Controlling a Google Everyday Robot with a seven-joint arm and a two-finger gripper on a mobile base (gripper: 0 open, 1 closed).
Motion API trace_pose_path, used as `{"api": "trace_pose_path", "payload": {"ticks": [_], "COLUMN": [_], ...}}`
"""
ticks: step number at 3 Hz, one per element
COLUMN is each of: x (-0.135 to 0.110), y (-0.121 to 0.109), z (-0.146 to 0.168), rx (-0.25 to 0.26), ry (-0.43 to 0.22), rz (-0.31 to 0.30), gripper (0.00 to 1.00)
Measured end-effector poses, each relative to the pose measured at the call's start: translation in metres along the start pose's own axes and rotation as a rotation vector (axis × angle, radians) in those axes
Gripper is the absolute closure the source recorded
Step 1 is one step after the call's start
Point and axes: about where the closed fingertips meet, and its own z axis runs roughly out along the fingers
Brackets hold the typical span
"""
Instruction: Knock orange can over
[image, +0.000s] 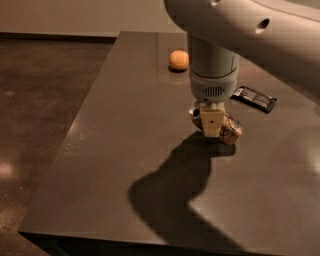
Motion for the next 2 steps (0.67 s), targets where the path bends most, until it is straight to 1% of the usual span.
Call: {"api": "trace_pose_path", "payload": {"ticks": [1,2], "x": [-0.0062,-0.0062], "y": [0.0084,0.0083], "z": [0.0157,0.0157], "rx": [-0.016,-0.016], "ry": [0.05,0.05], "rz": [-0.04,-0.04], "gripper": [0.0,0.0]}}
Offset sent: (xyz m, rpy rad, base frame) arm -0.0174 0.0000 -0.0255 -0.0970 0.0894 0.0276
